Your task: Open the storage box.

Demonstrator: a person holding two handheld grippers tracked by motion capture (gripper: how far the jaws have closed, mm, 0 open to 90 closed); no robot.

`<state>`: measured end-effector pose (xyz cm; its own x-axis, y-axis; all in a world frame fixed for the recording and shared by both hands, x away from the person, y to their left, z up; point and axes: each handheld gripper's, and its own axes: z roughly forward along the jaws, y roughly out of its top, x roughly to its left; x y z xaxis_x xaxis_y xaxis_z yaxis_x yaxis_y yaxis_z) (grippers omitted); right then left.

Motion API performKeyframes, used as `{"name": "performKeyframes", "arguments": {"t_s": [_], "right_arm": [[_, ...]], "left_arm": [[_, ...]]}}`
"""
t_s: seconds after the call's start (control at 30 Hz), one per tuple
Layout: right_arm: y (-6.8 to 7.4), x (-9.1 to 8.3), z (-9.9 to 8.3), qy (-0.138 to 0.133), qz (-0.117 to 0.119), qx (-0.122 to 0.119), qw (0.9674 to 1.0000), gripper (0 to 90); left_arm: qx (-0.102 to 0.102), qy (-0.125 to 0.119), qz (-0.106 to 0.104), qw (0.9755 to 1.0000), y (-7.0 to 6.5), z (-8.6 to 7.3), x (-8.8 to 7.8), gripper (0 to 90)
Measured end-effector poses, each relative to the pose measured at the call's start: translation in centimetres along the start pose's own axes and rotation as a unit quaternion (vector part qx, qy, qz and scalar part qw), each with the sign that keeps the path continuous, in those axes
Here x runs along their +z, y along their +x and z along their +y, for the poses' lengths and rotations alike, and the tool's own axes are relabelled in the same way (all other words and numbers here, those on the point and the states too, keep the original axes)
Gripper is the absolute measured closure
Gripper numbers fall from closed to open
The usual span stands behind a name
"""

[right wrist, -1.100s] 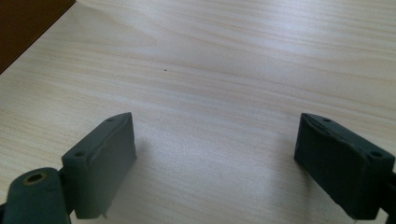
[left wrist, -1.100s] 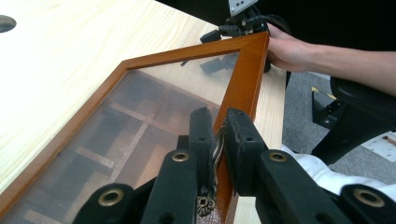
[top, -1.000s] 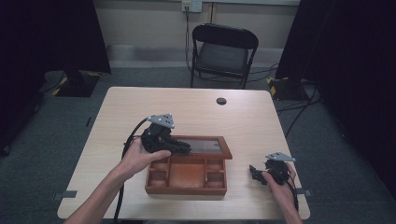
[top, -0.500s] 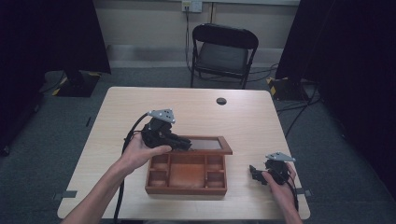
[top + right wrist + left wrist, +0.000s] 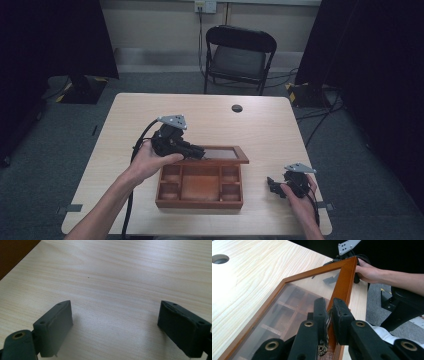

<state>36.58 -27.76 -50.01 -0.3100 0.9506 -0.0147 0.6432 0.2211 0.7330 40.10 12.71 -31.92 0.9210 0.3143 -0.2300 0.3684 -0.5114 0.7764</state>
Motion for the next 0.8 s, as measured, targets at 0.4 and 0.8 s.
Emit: {"name": "performKeyframes", "arguments": {"t_s": [0.4, 0.8], "right_arm": [[0.0, 0.0, 0.0, 0.0, 0.0, 0.0, 1.0, 11.4], [0.0, 0.0, 0.0, 0.0, 0.0, 0.0, 1.0, 11.4]], "left_arm": [[0.0, 0.003, 0.0, 1.0, 0.3, 0.6, -0.1, 81.8], [-0.005, 0.005, -0.002, 1.0, 0.8, 1.1, -0.4, 81.8]]}}
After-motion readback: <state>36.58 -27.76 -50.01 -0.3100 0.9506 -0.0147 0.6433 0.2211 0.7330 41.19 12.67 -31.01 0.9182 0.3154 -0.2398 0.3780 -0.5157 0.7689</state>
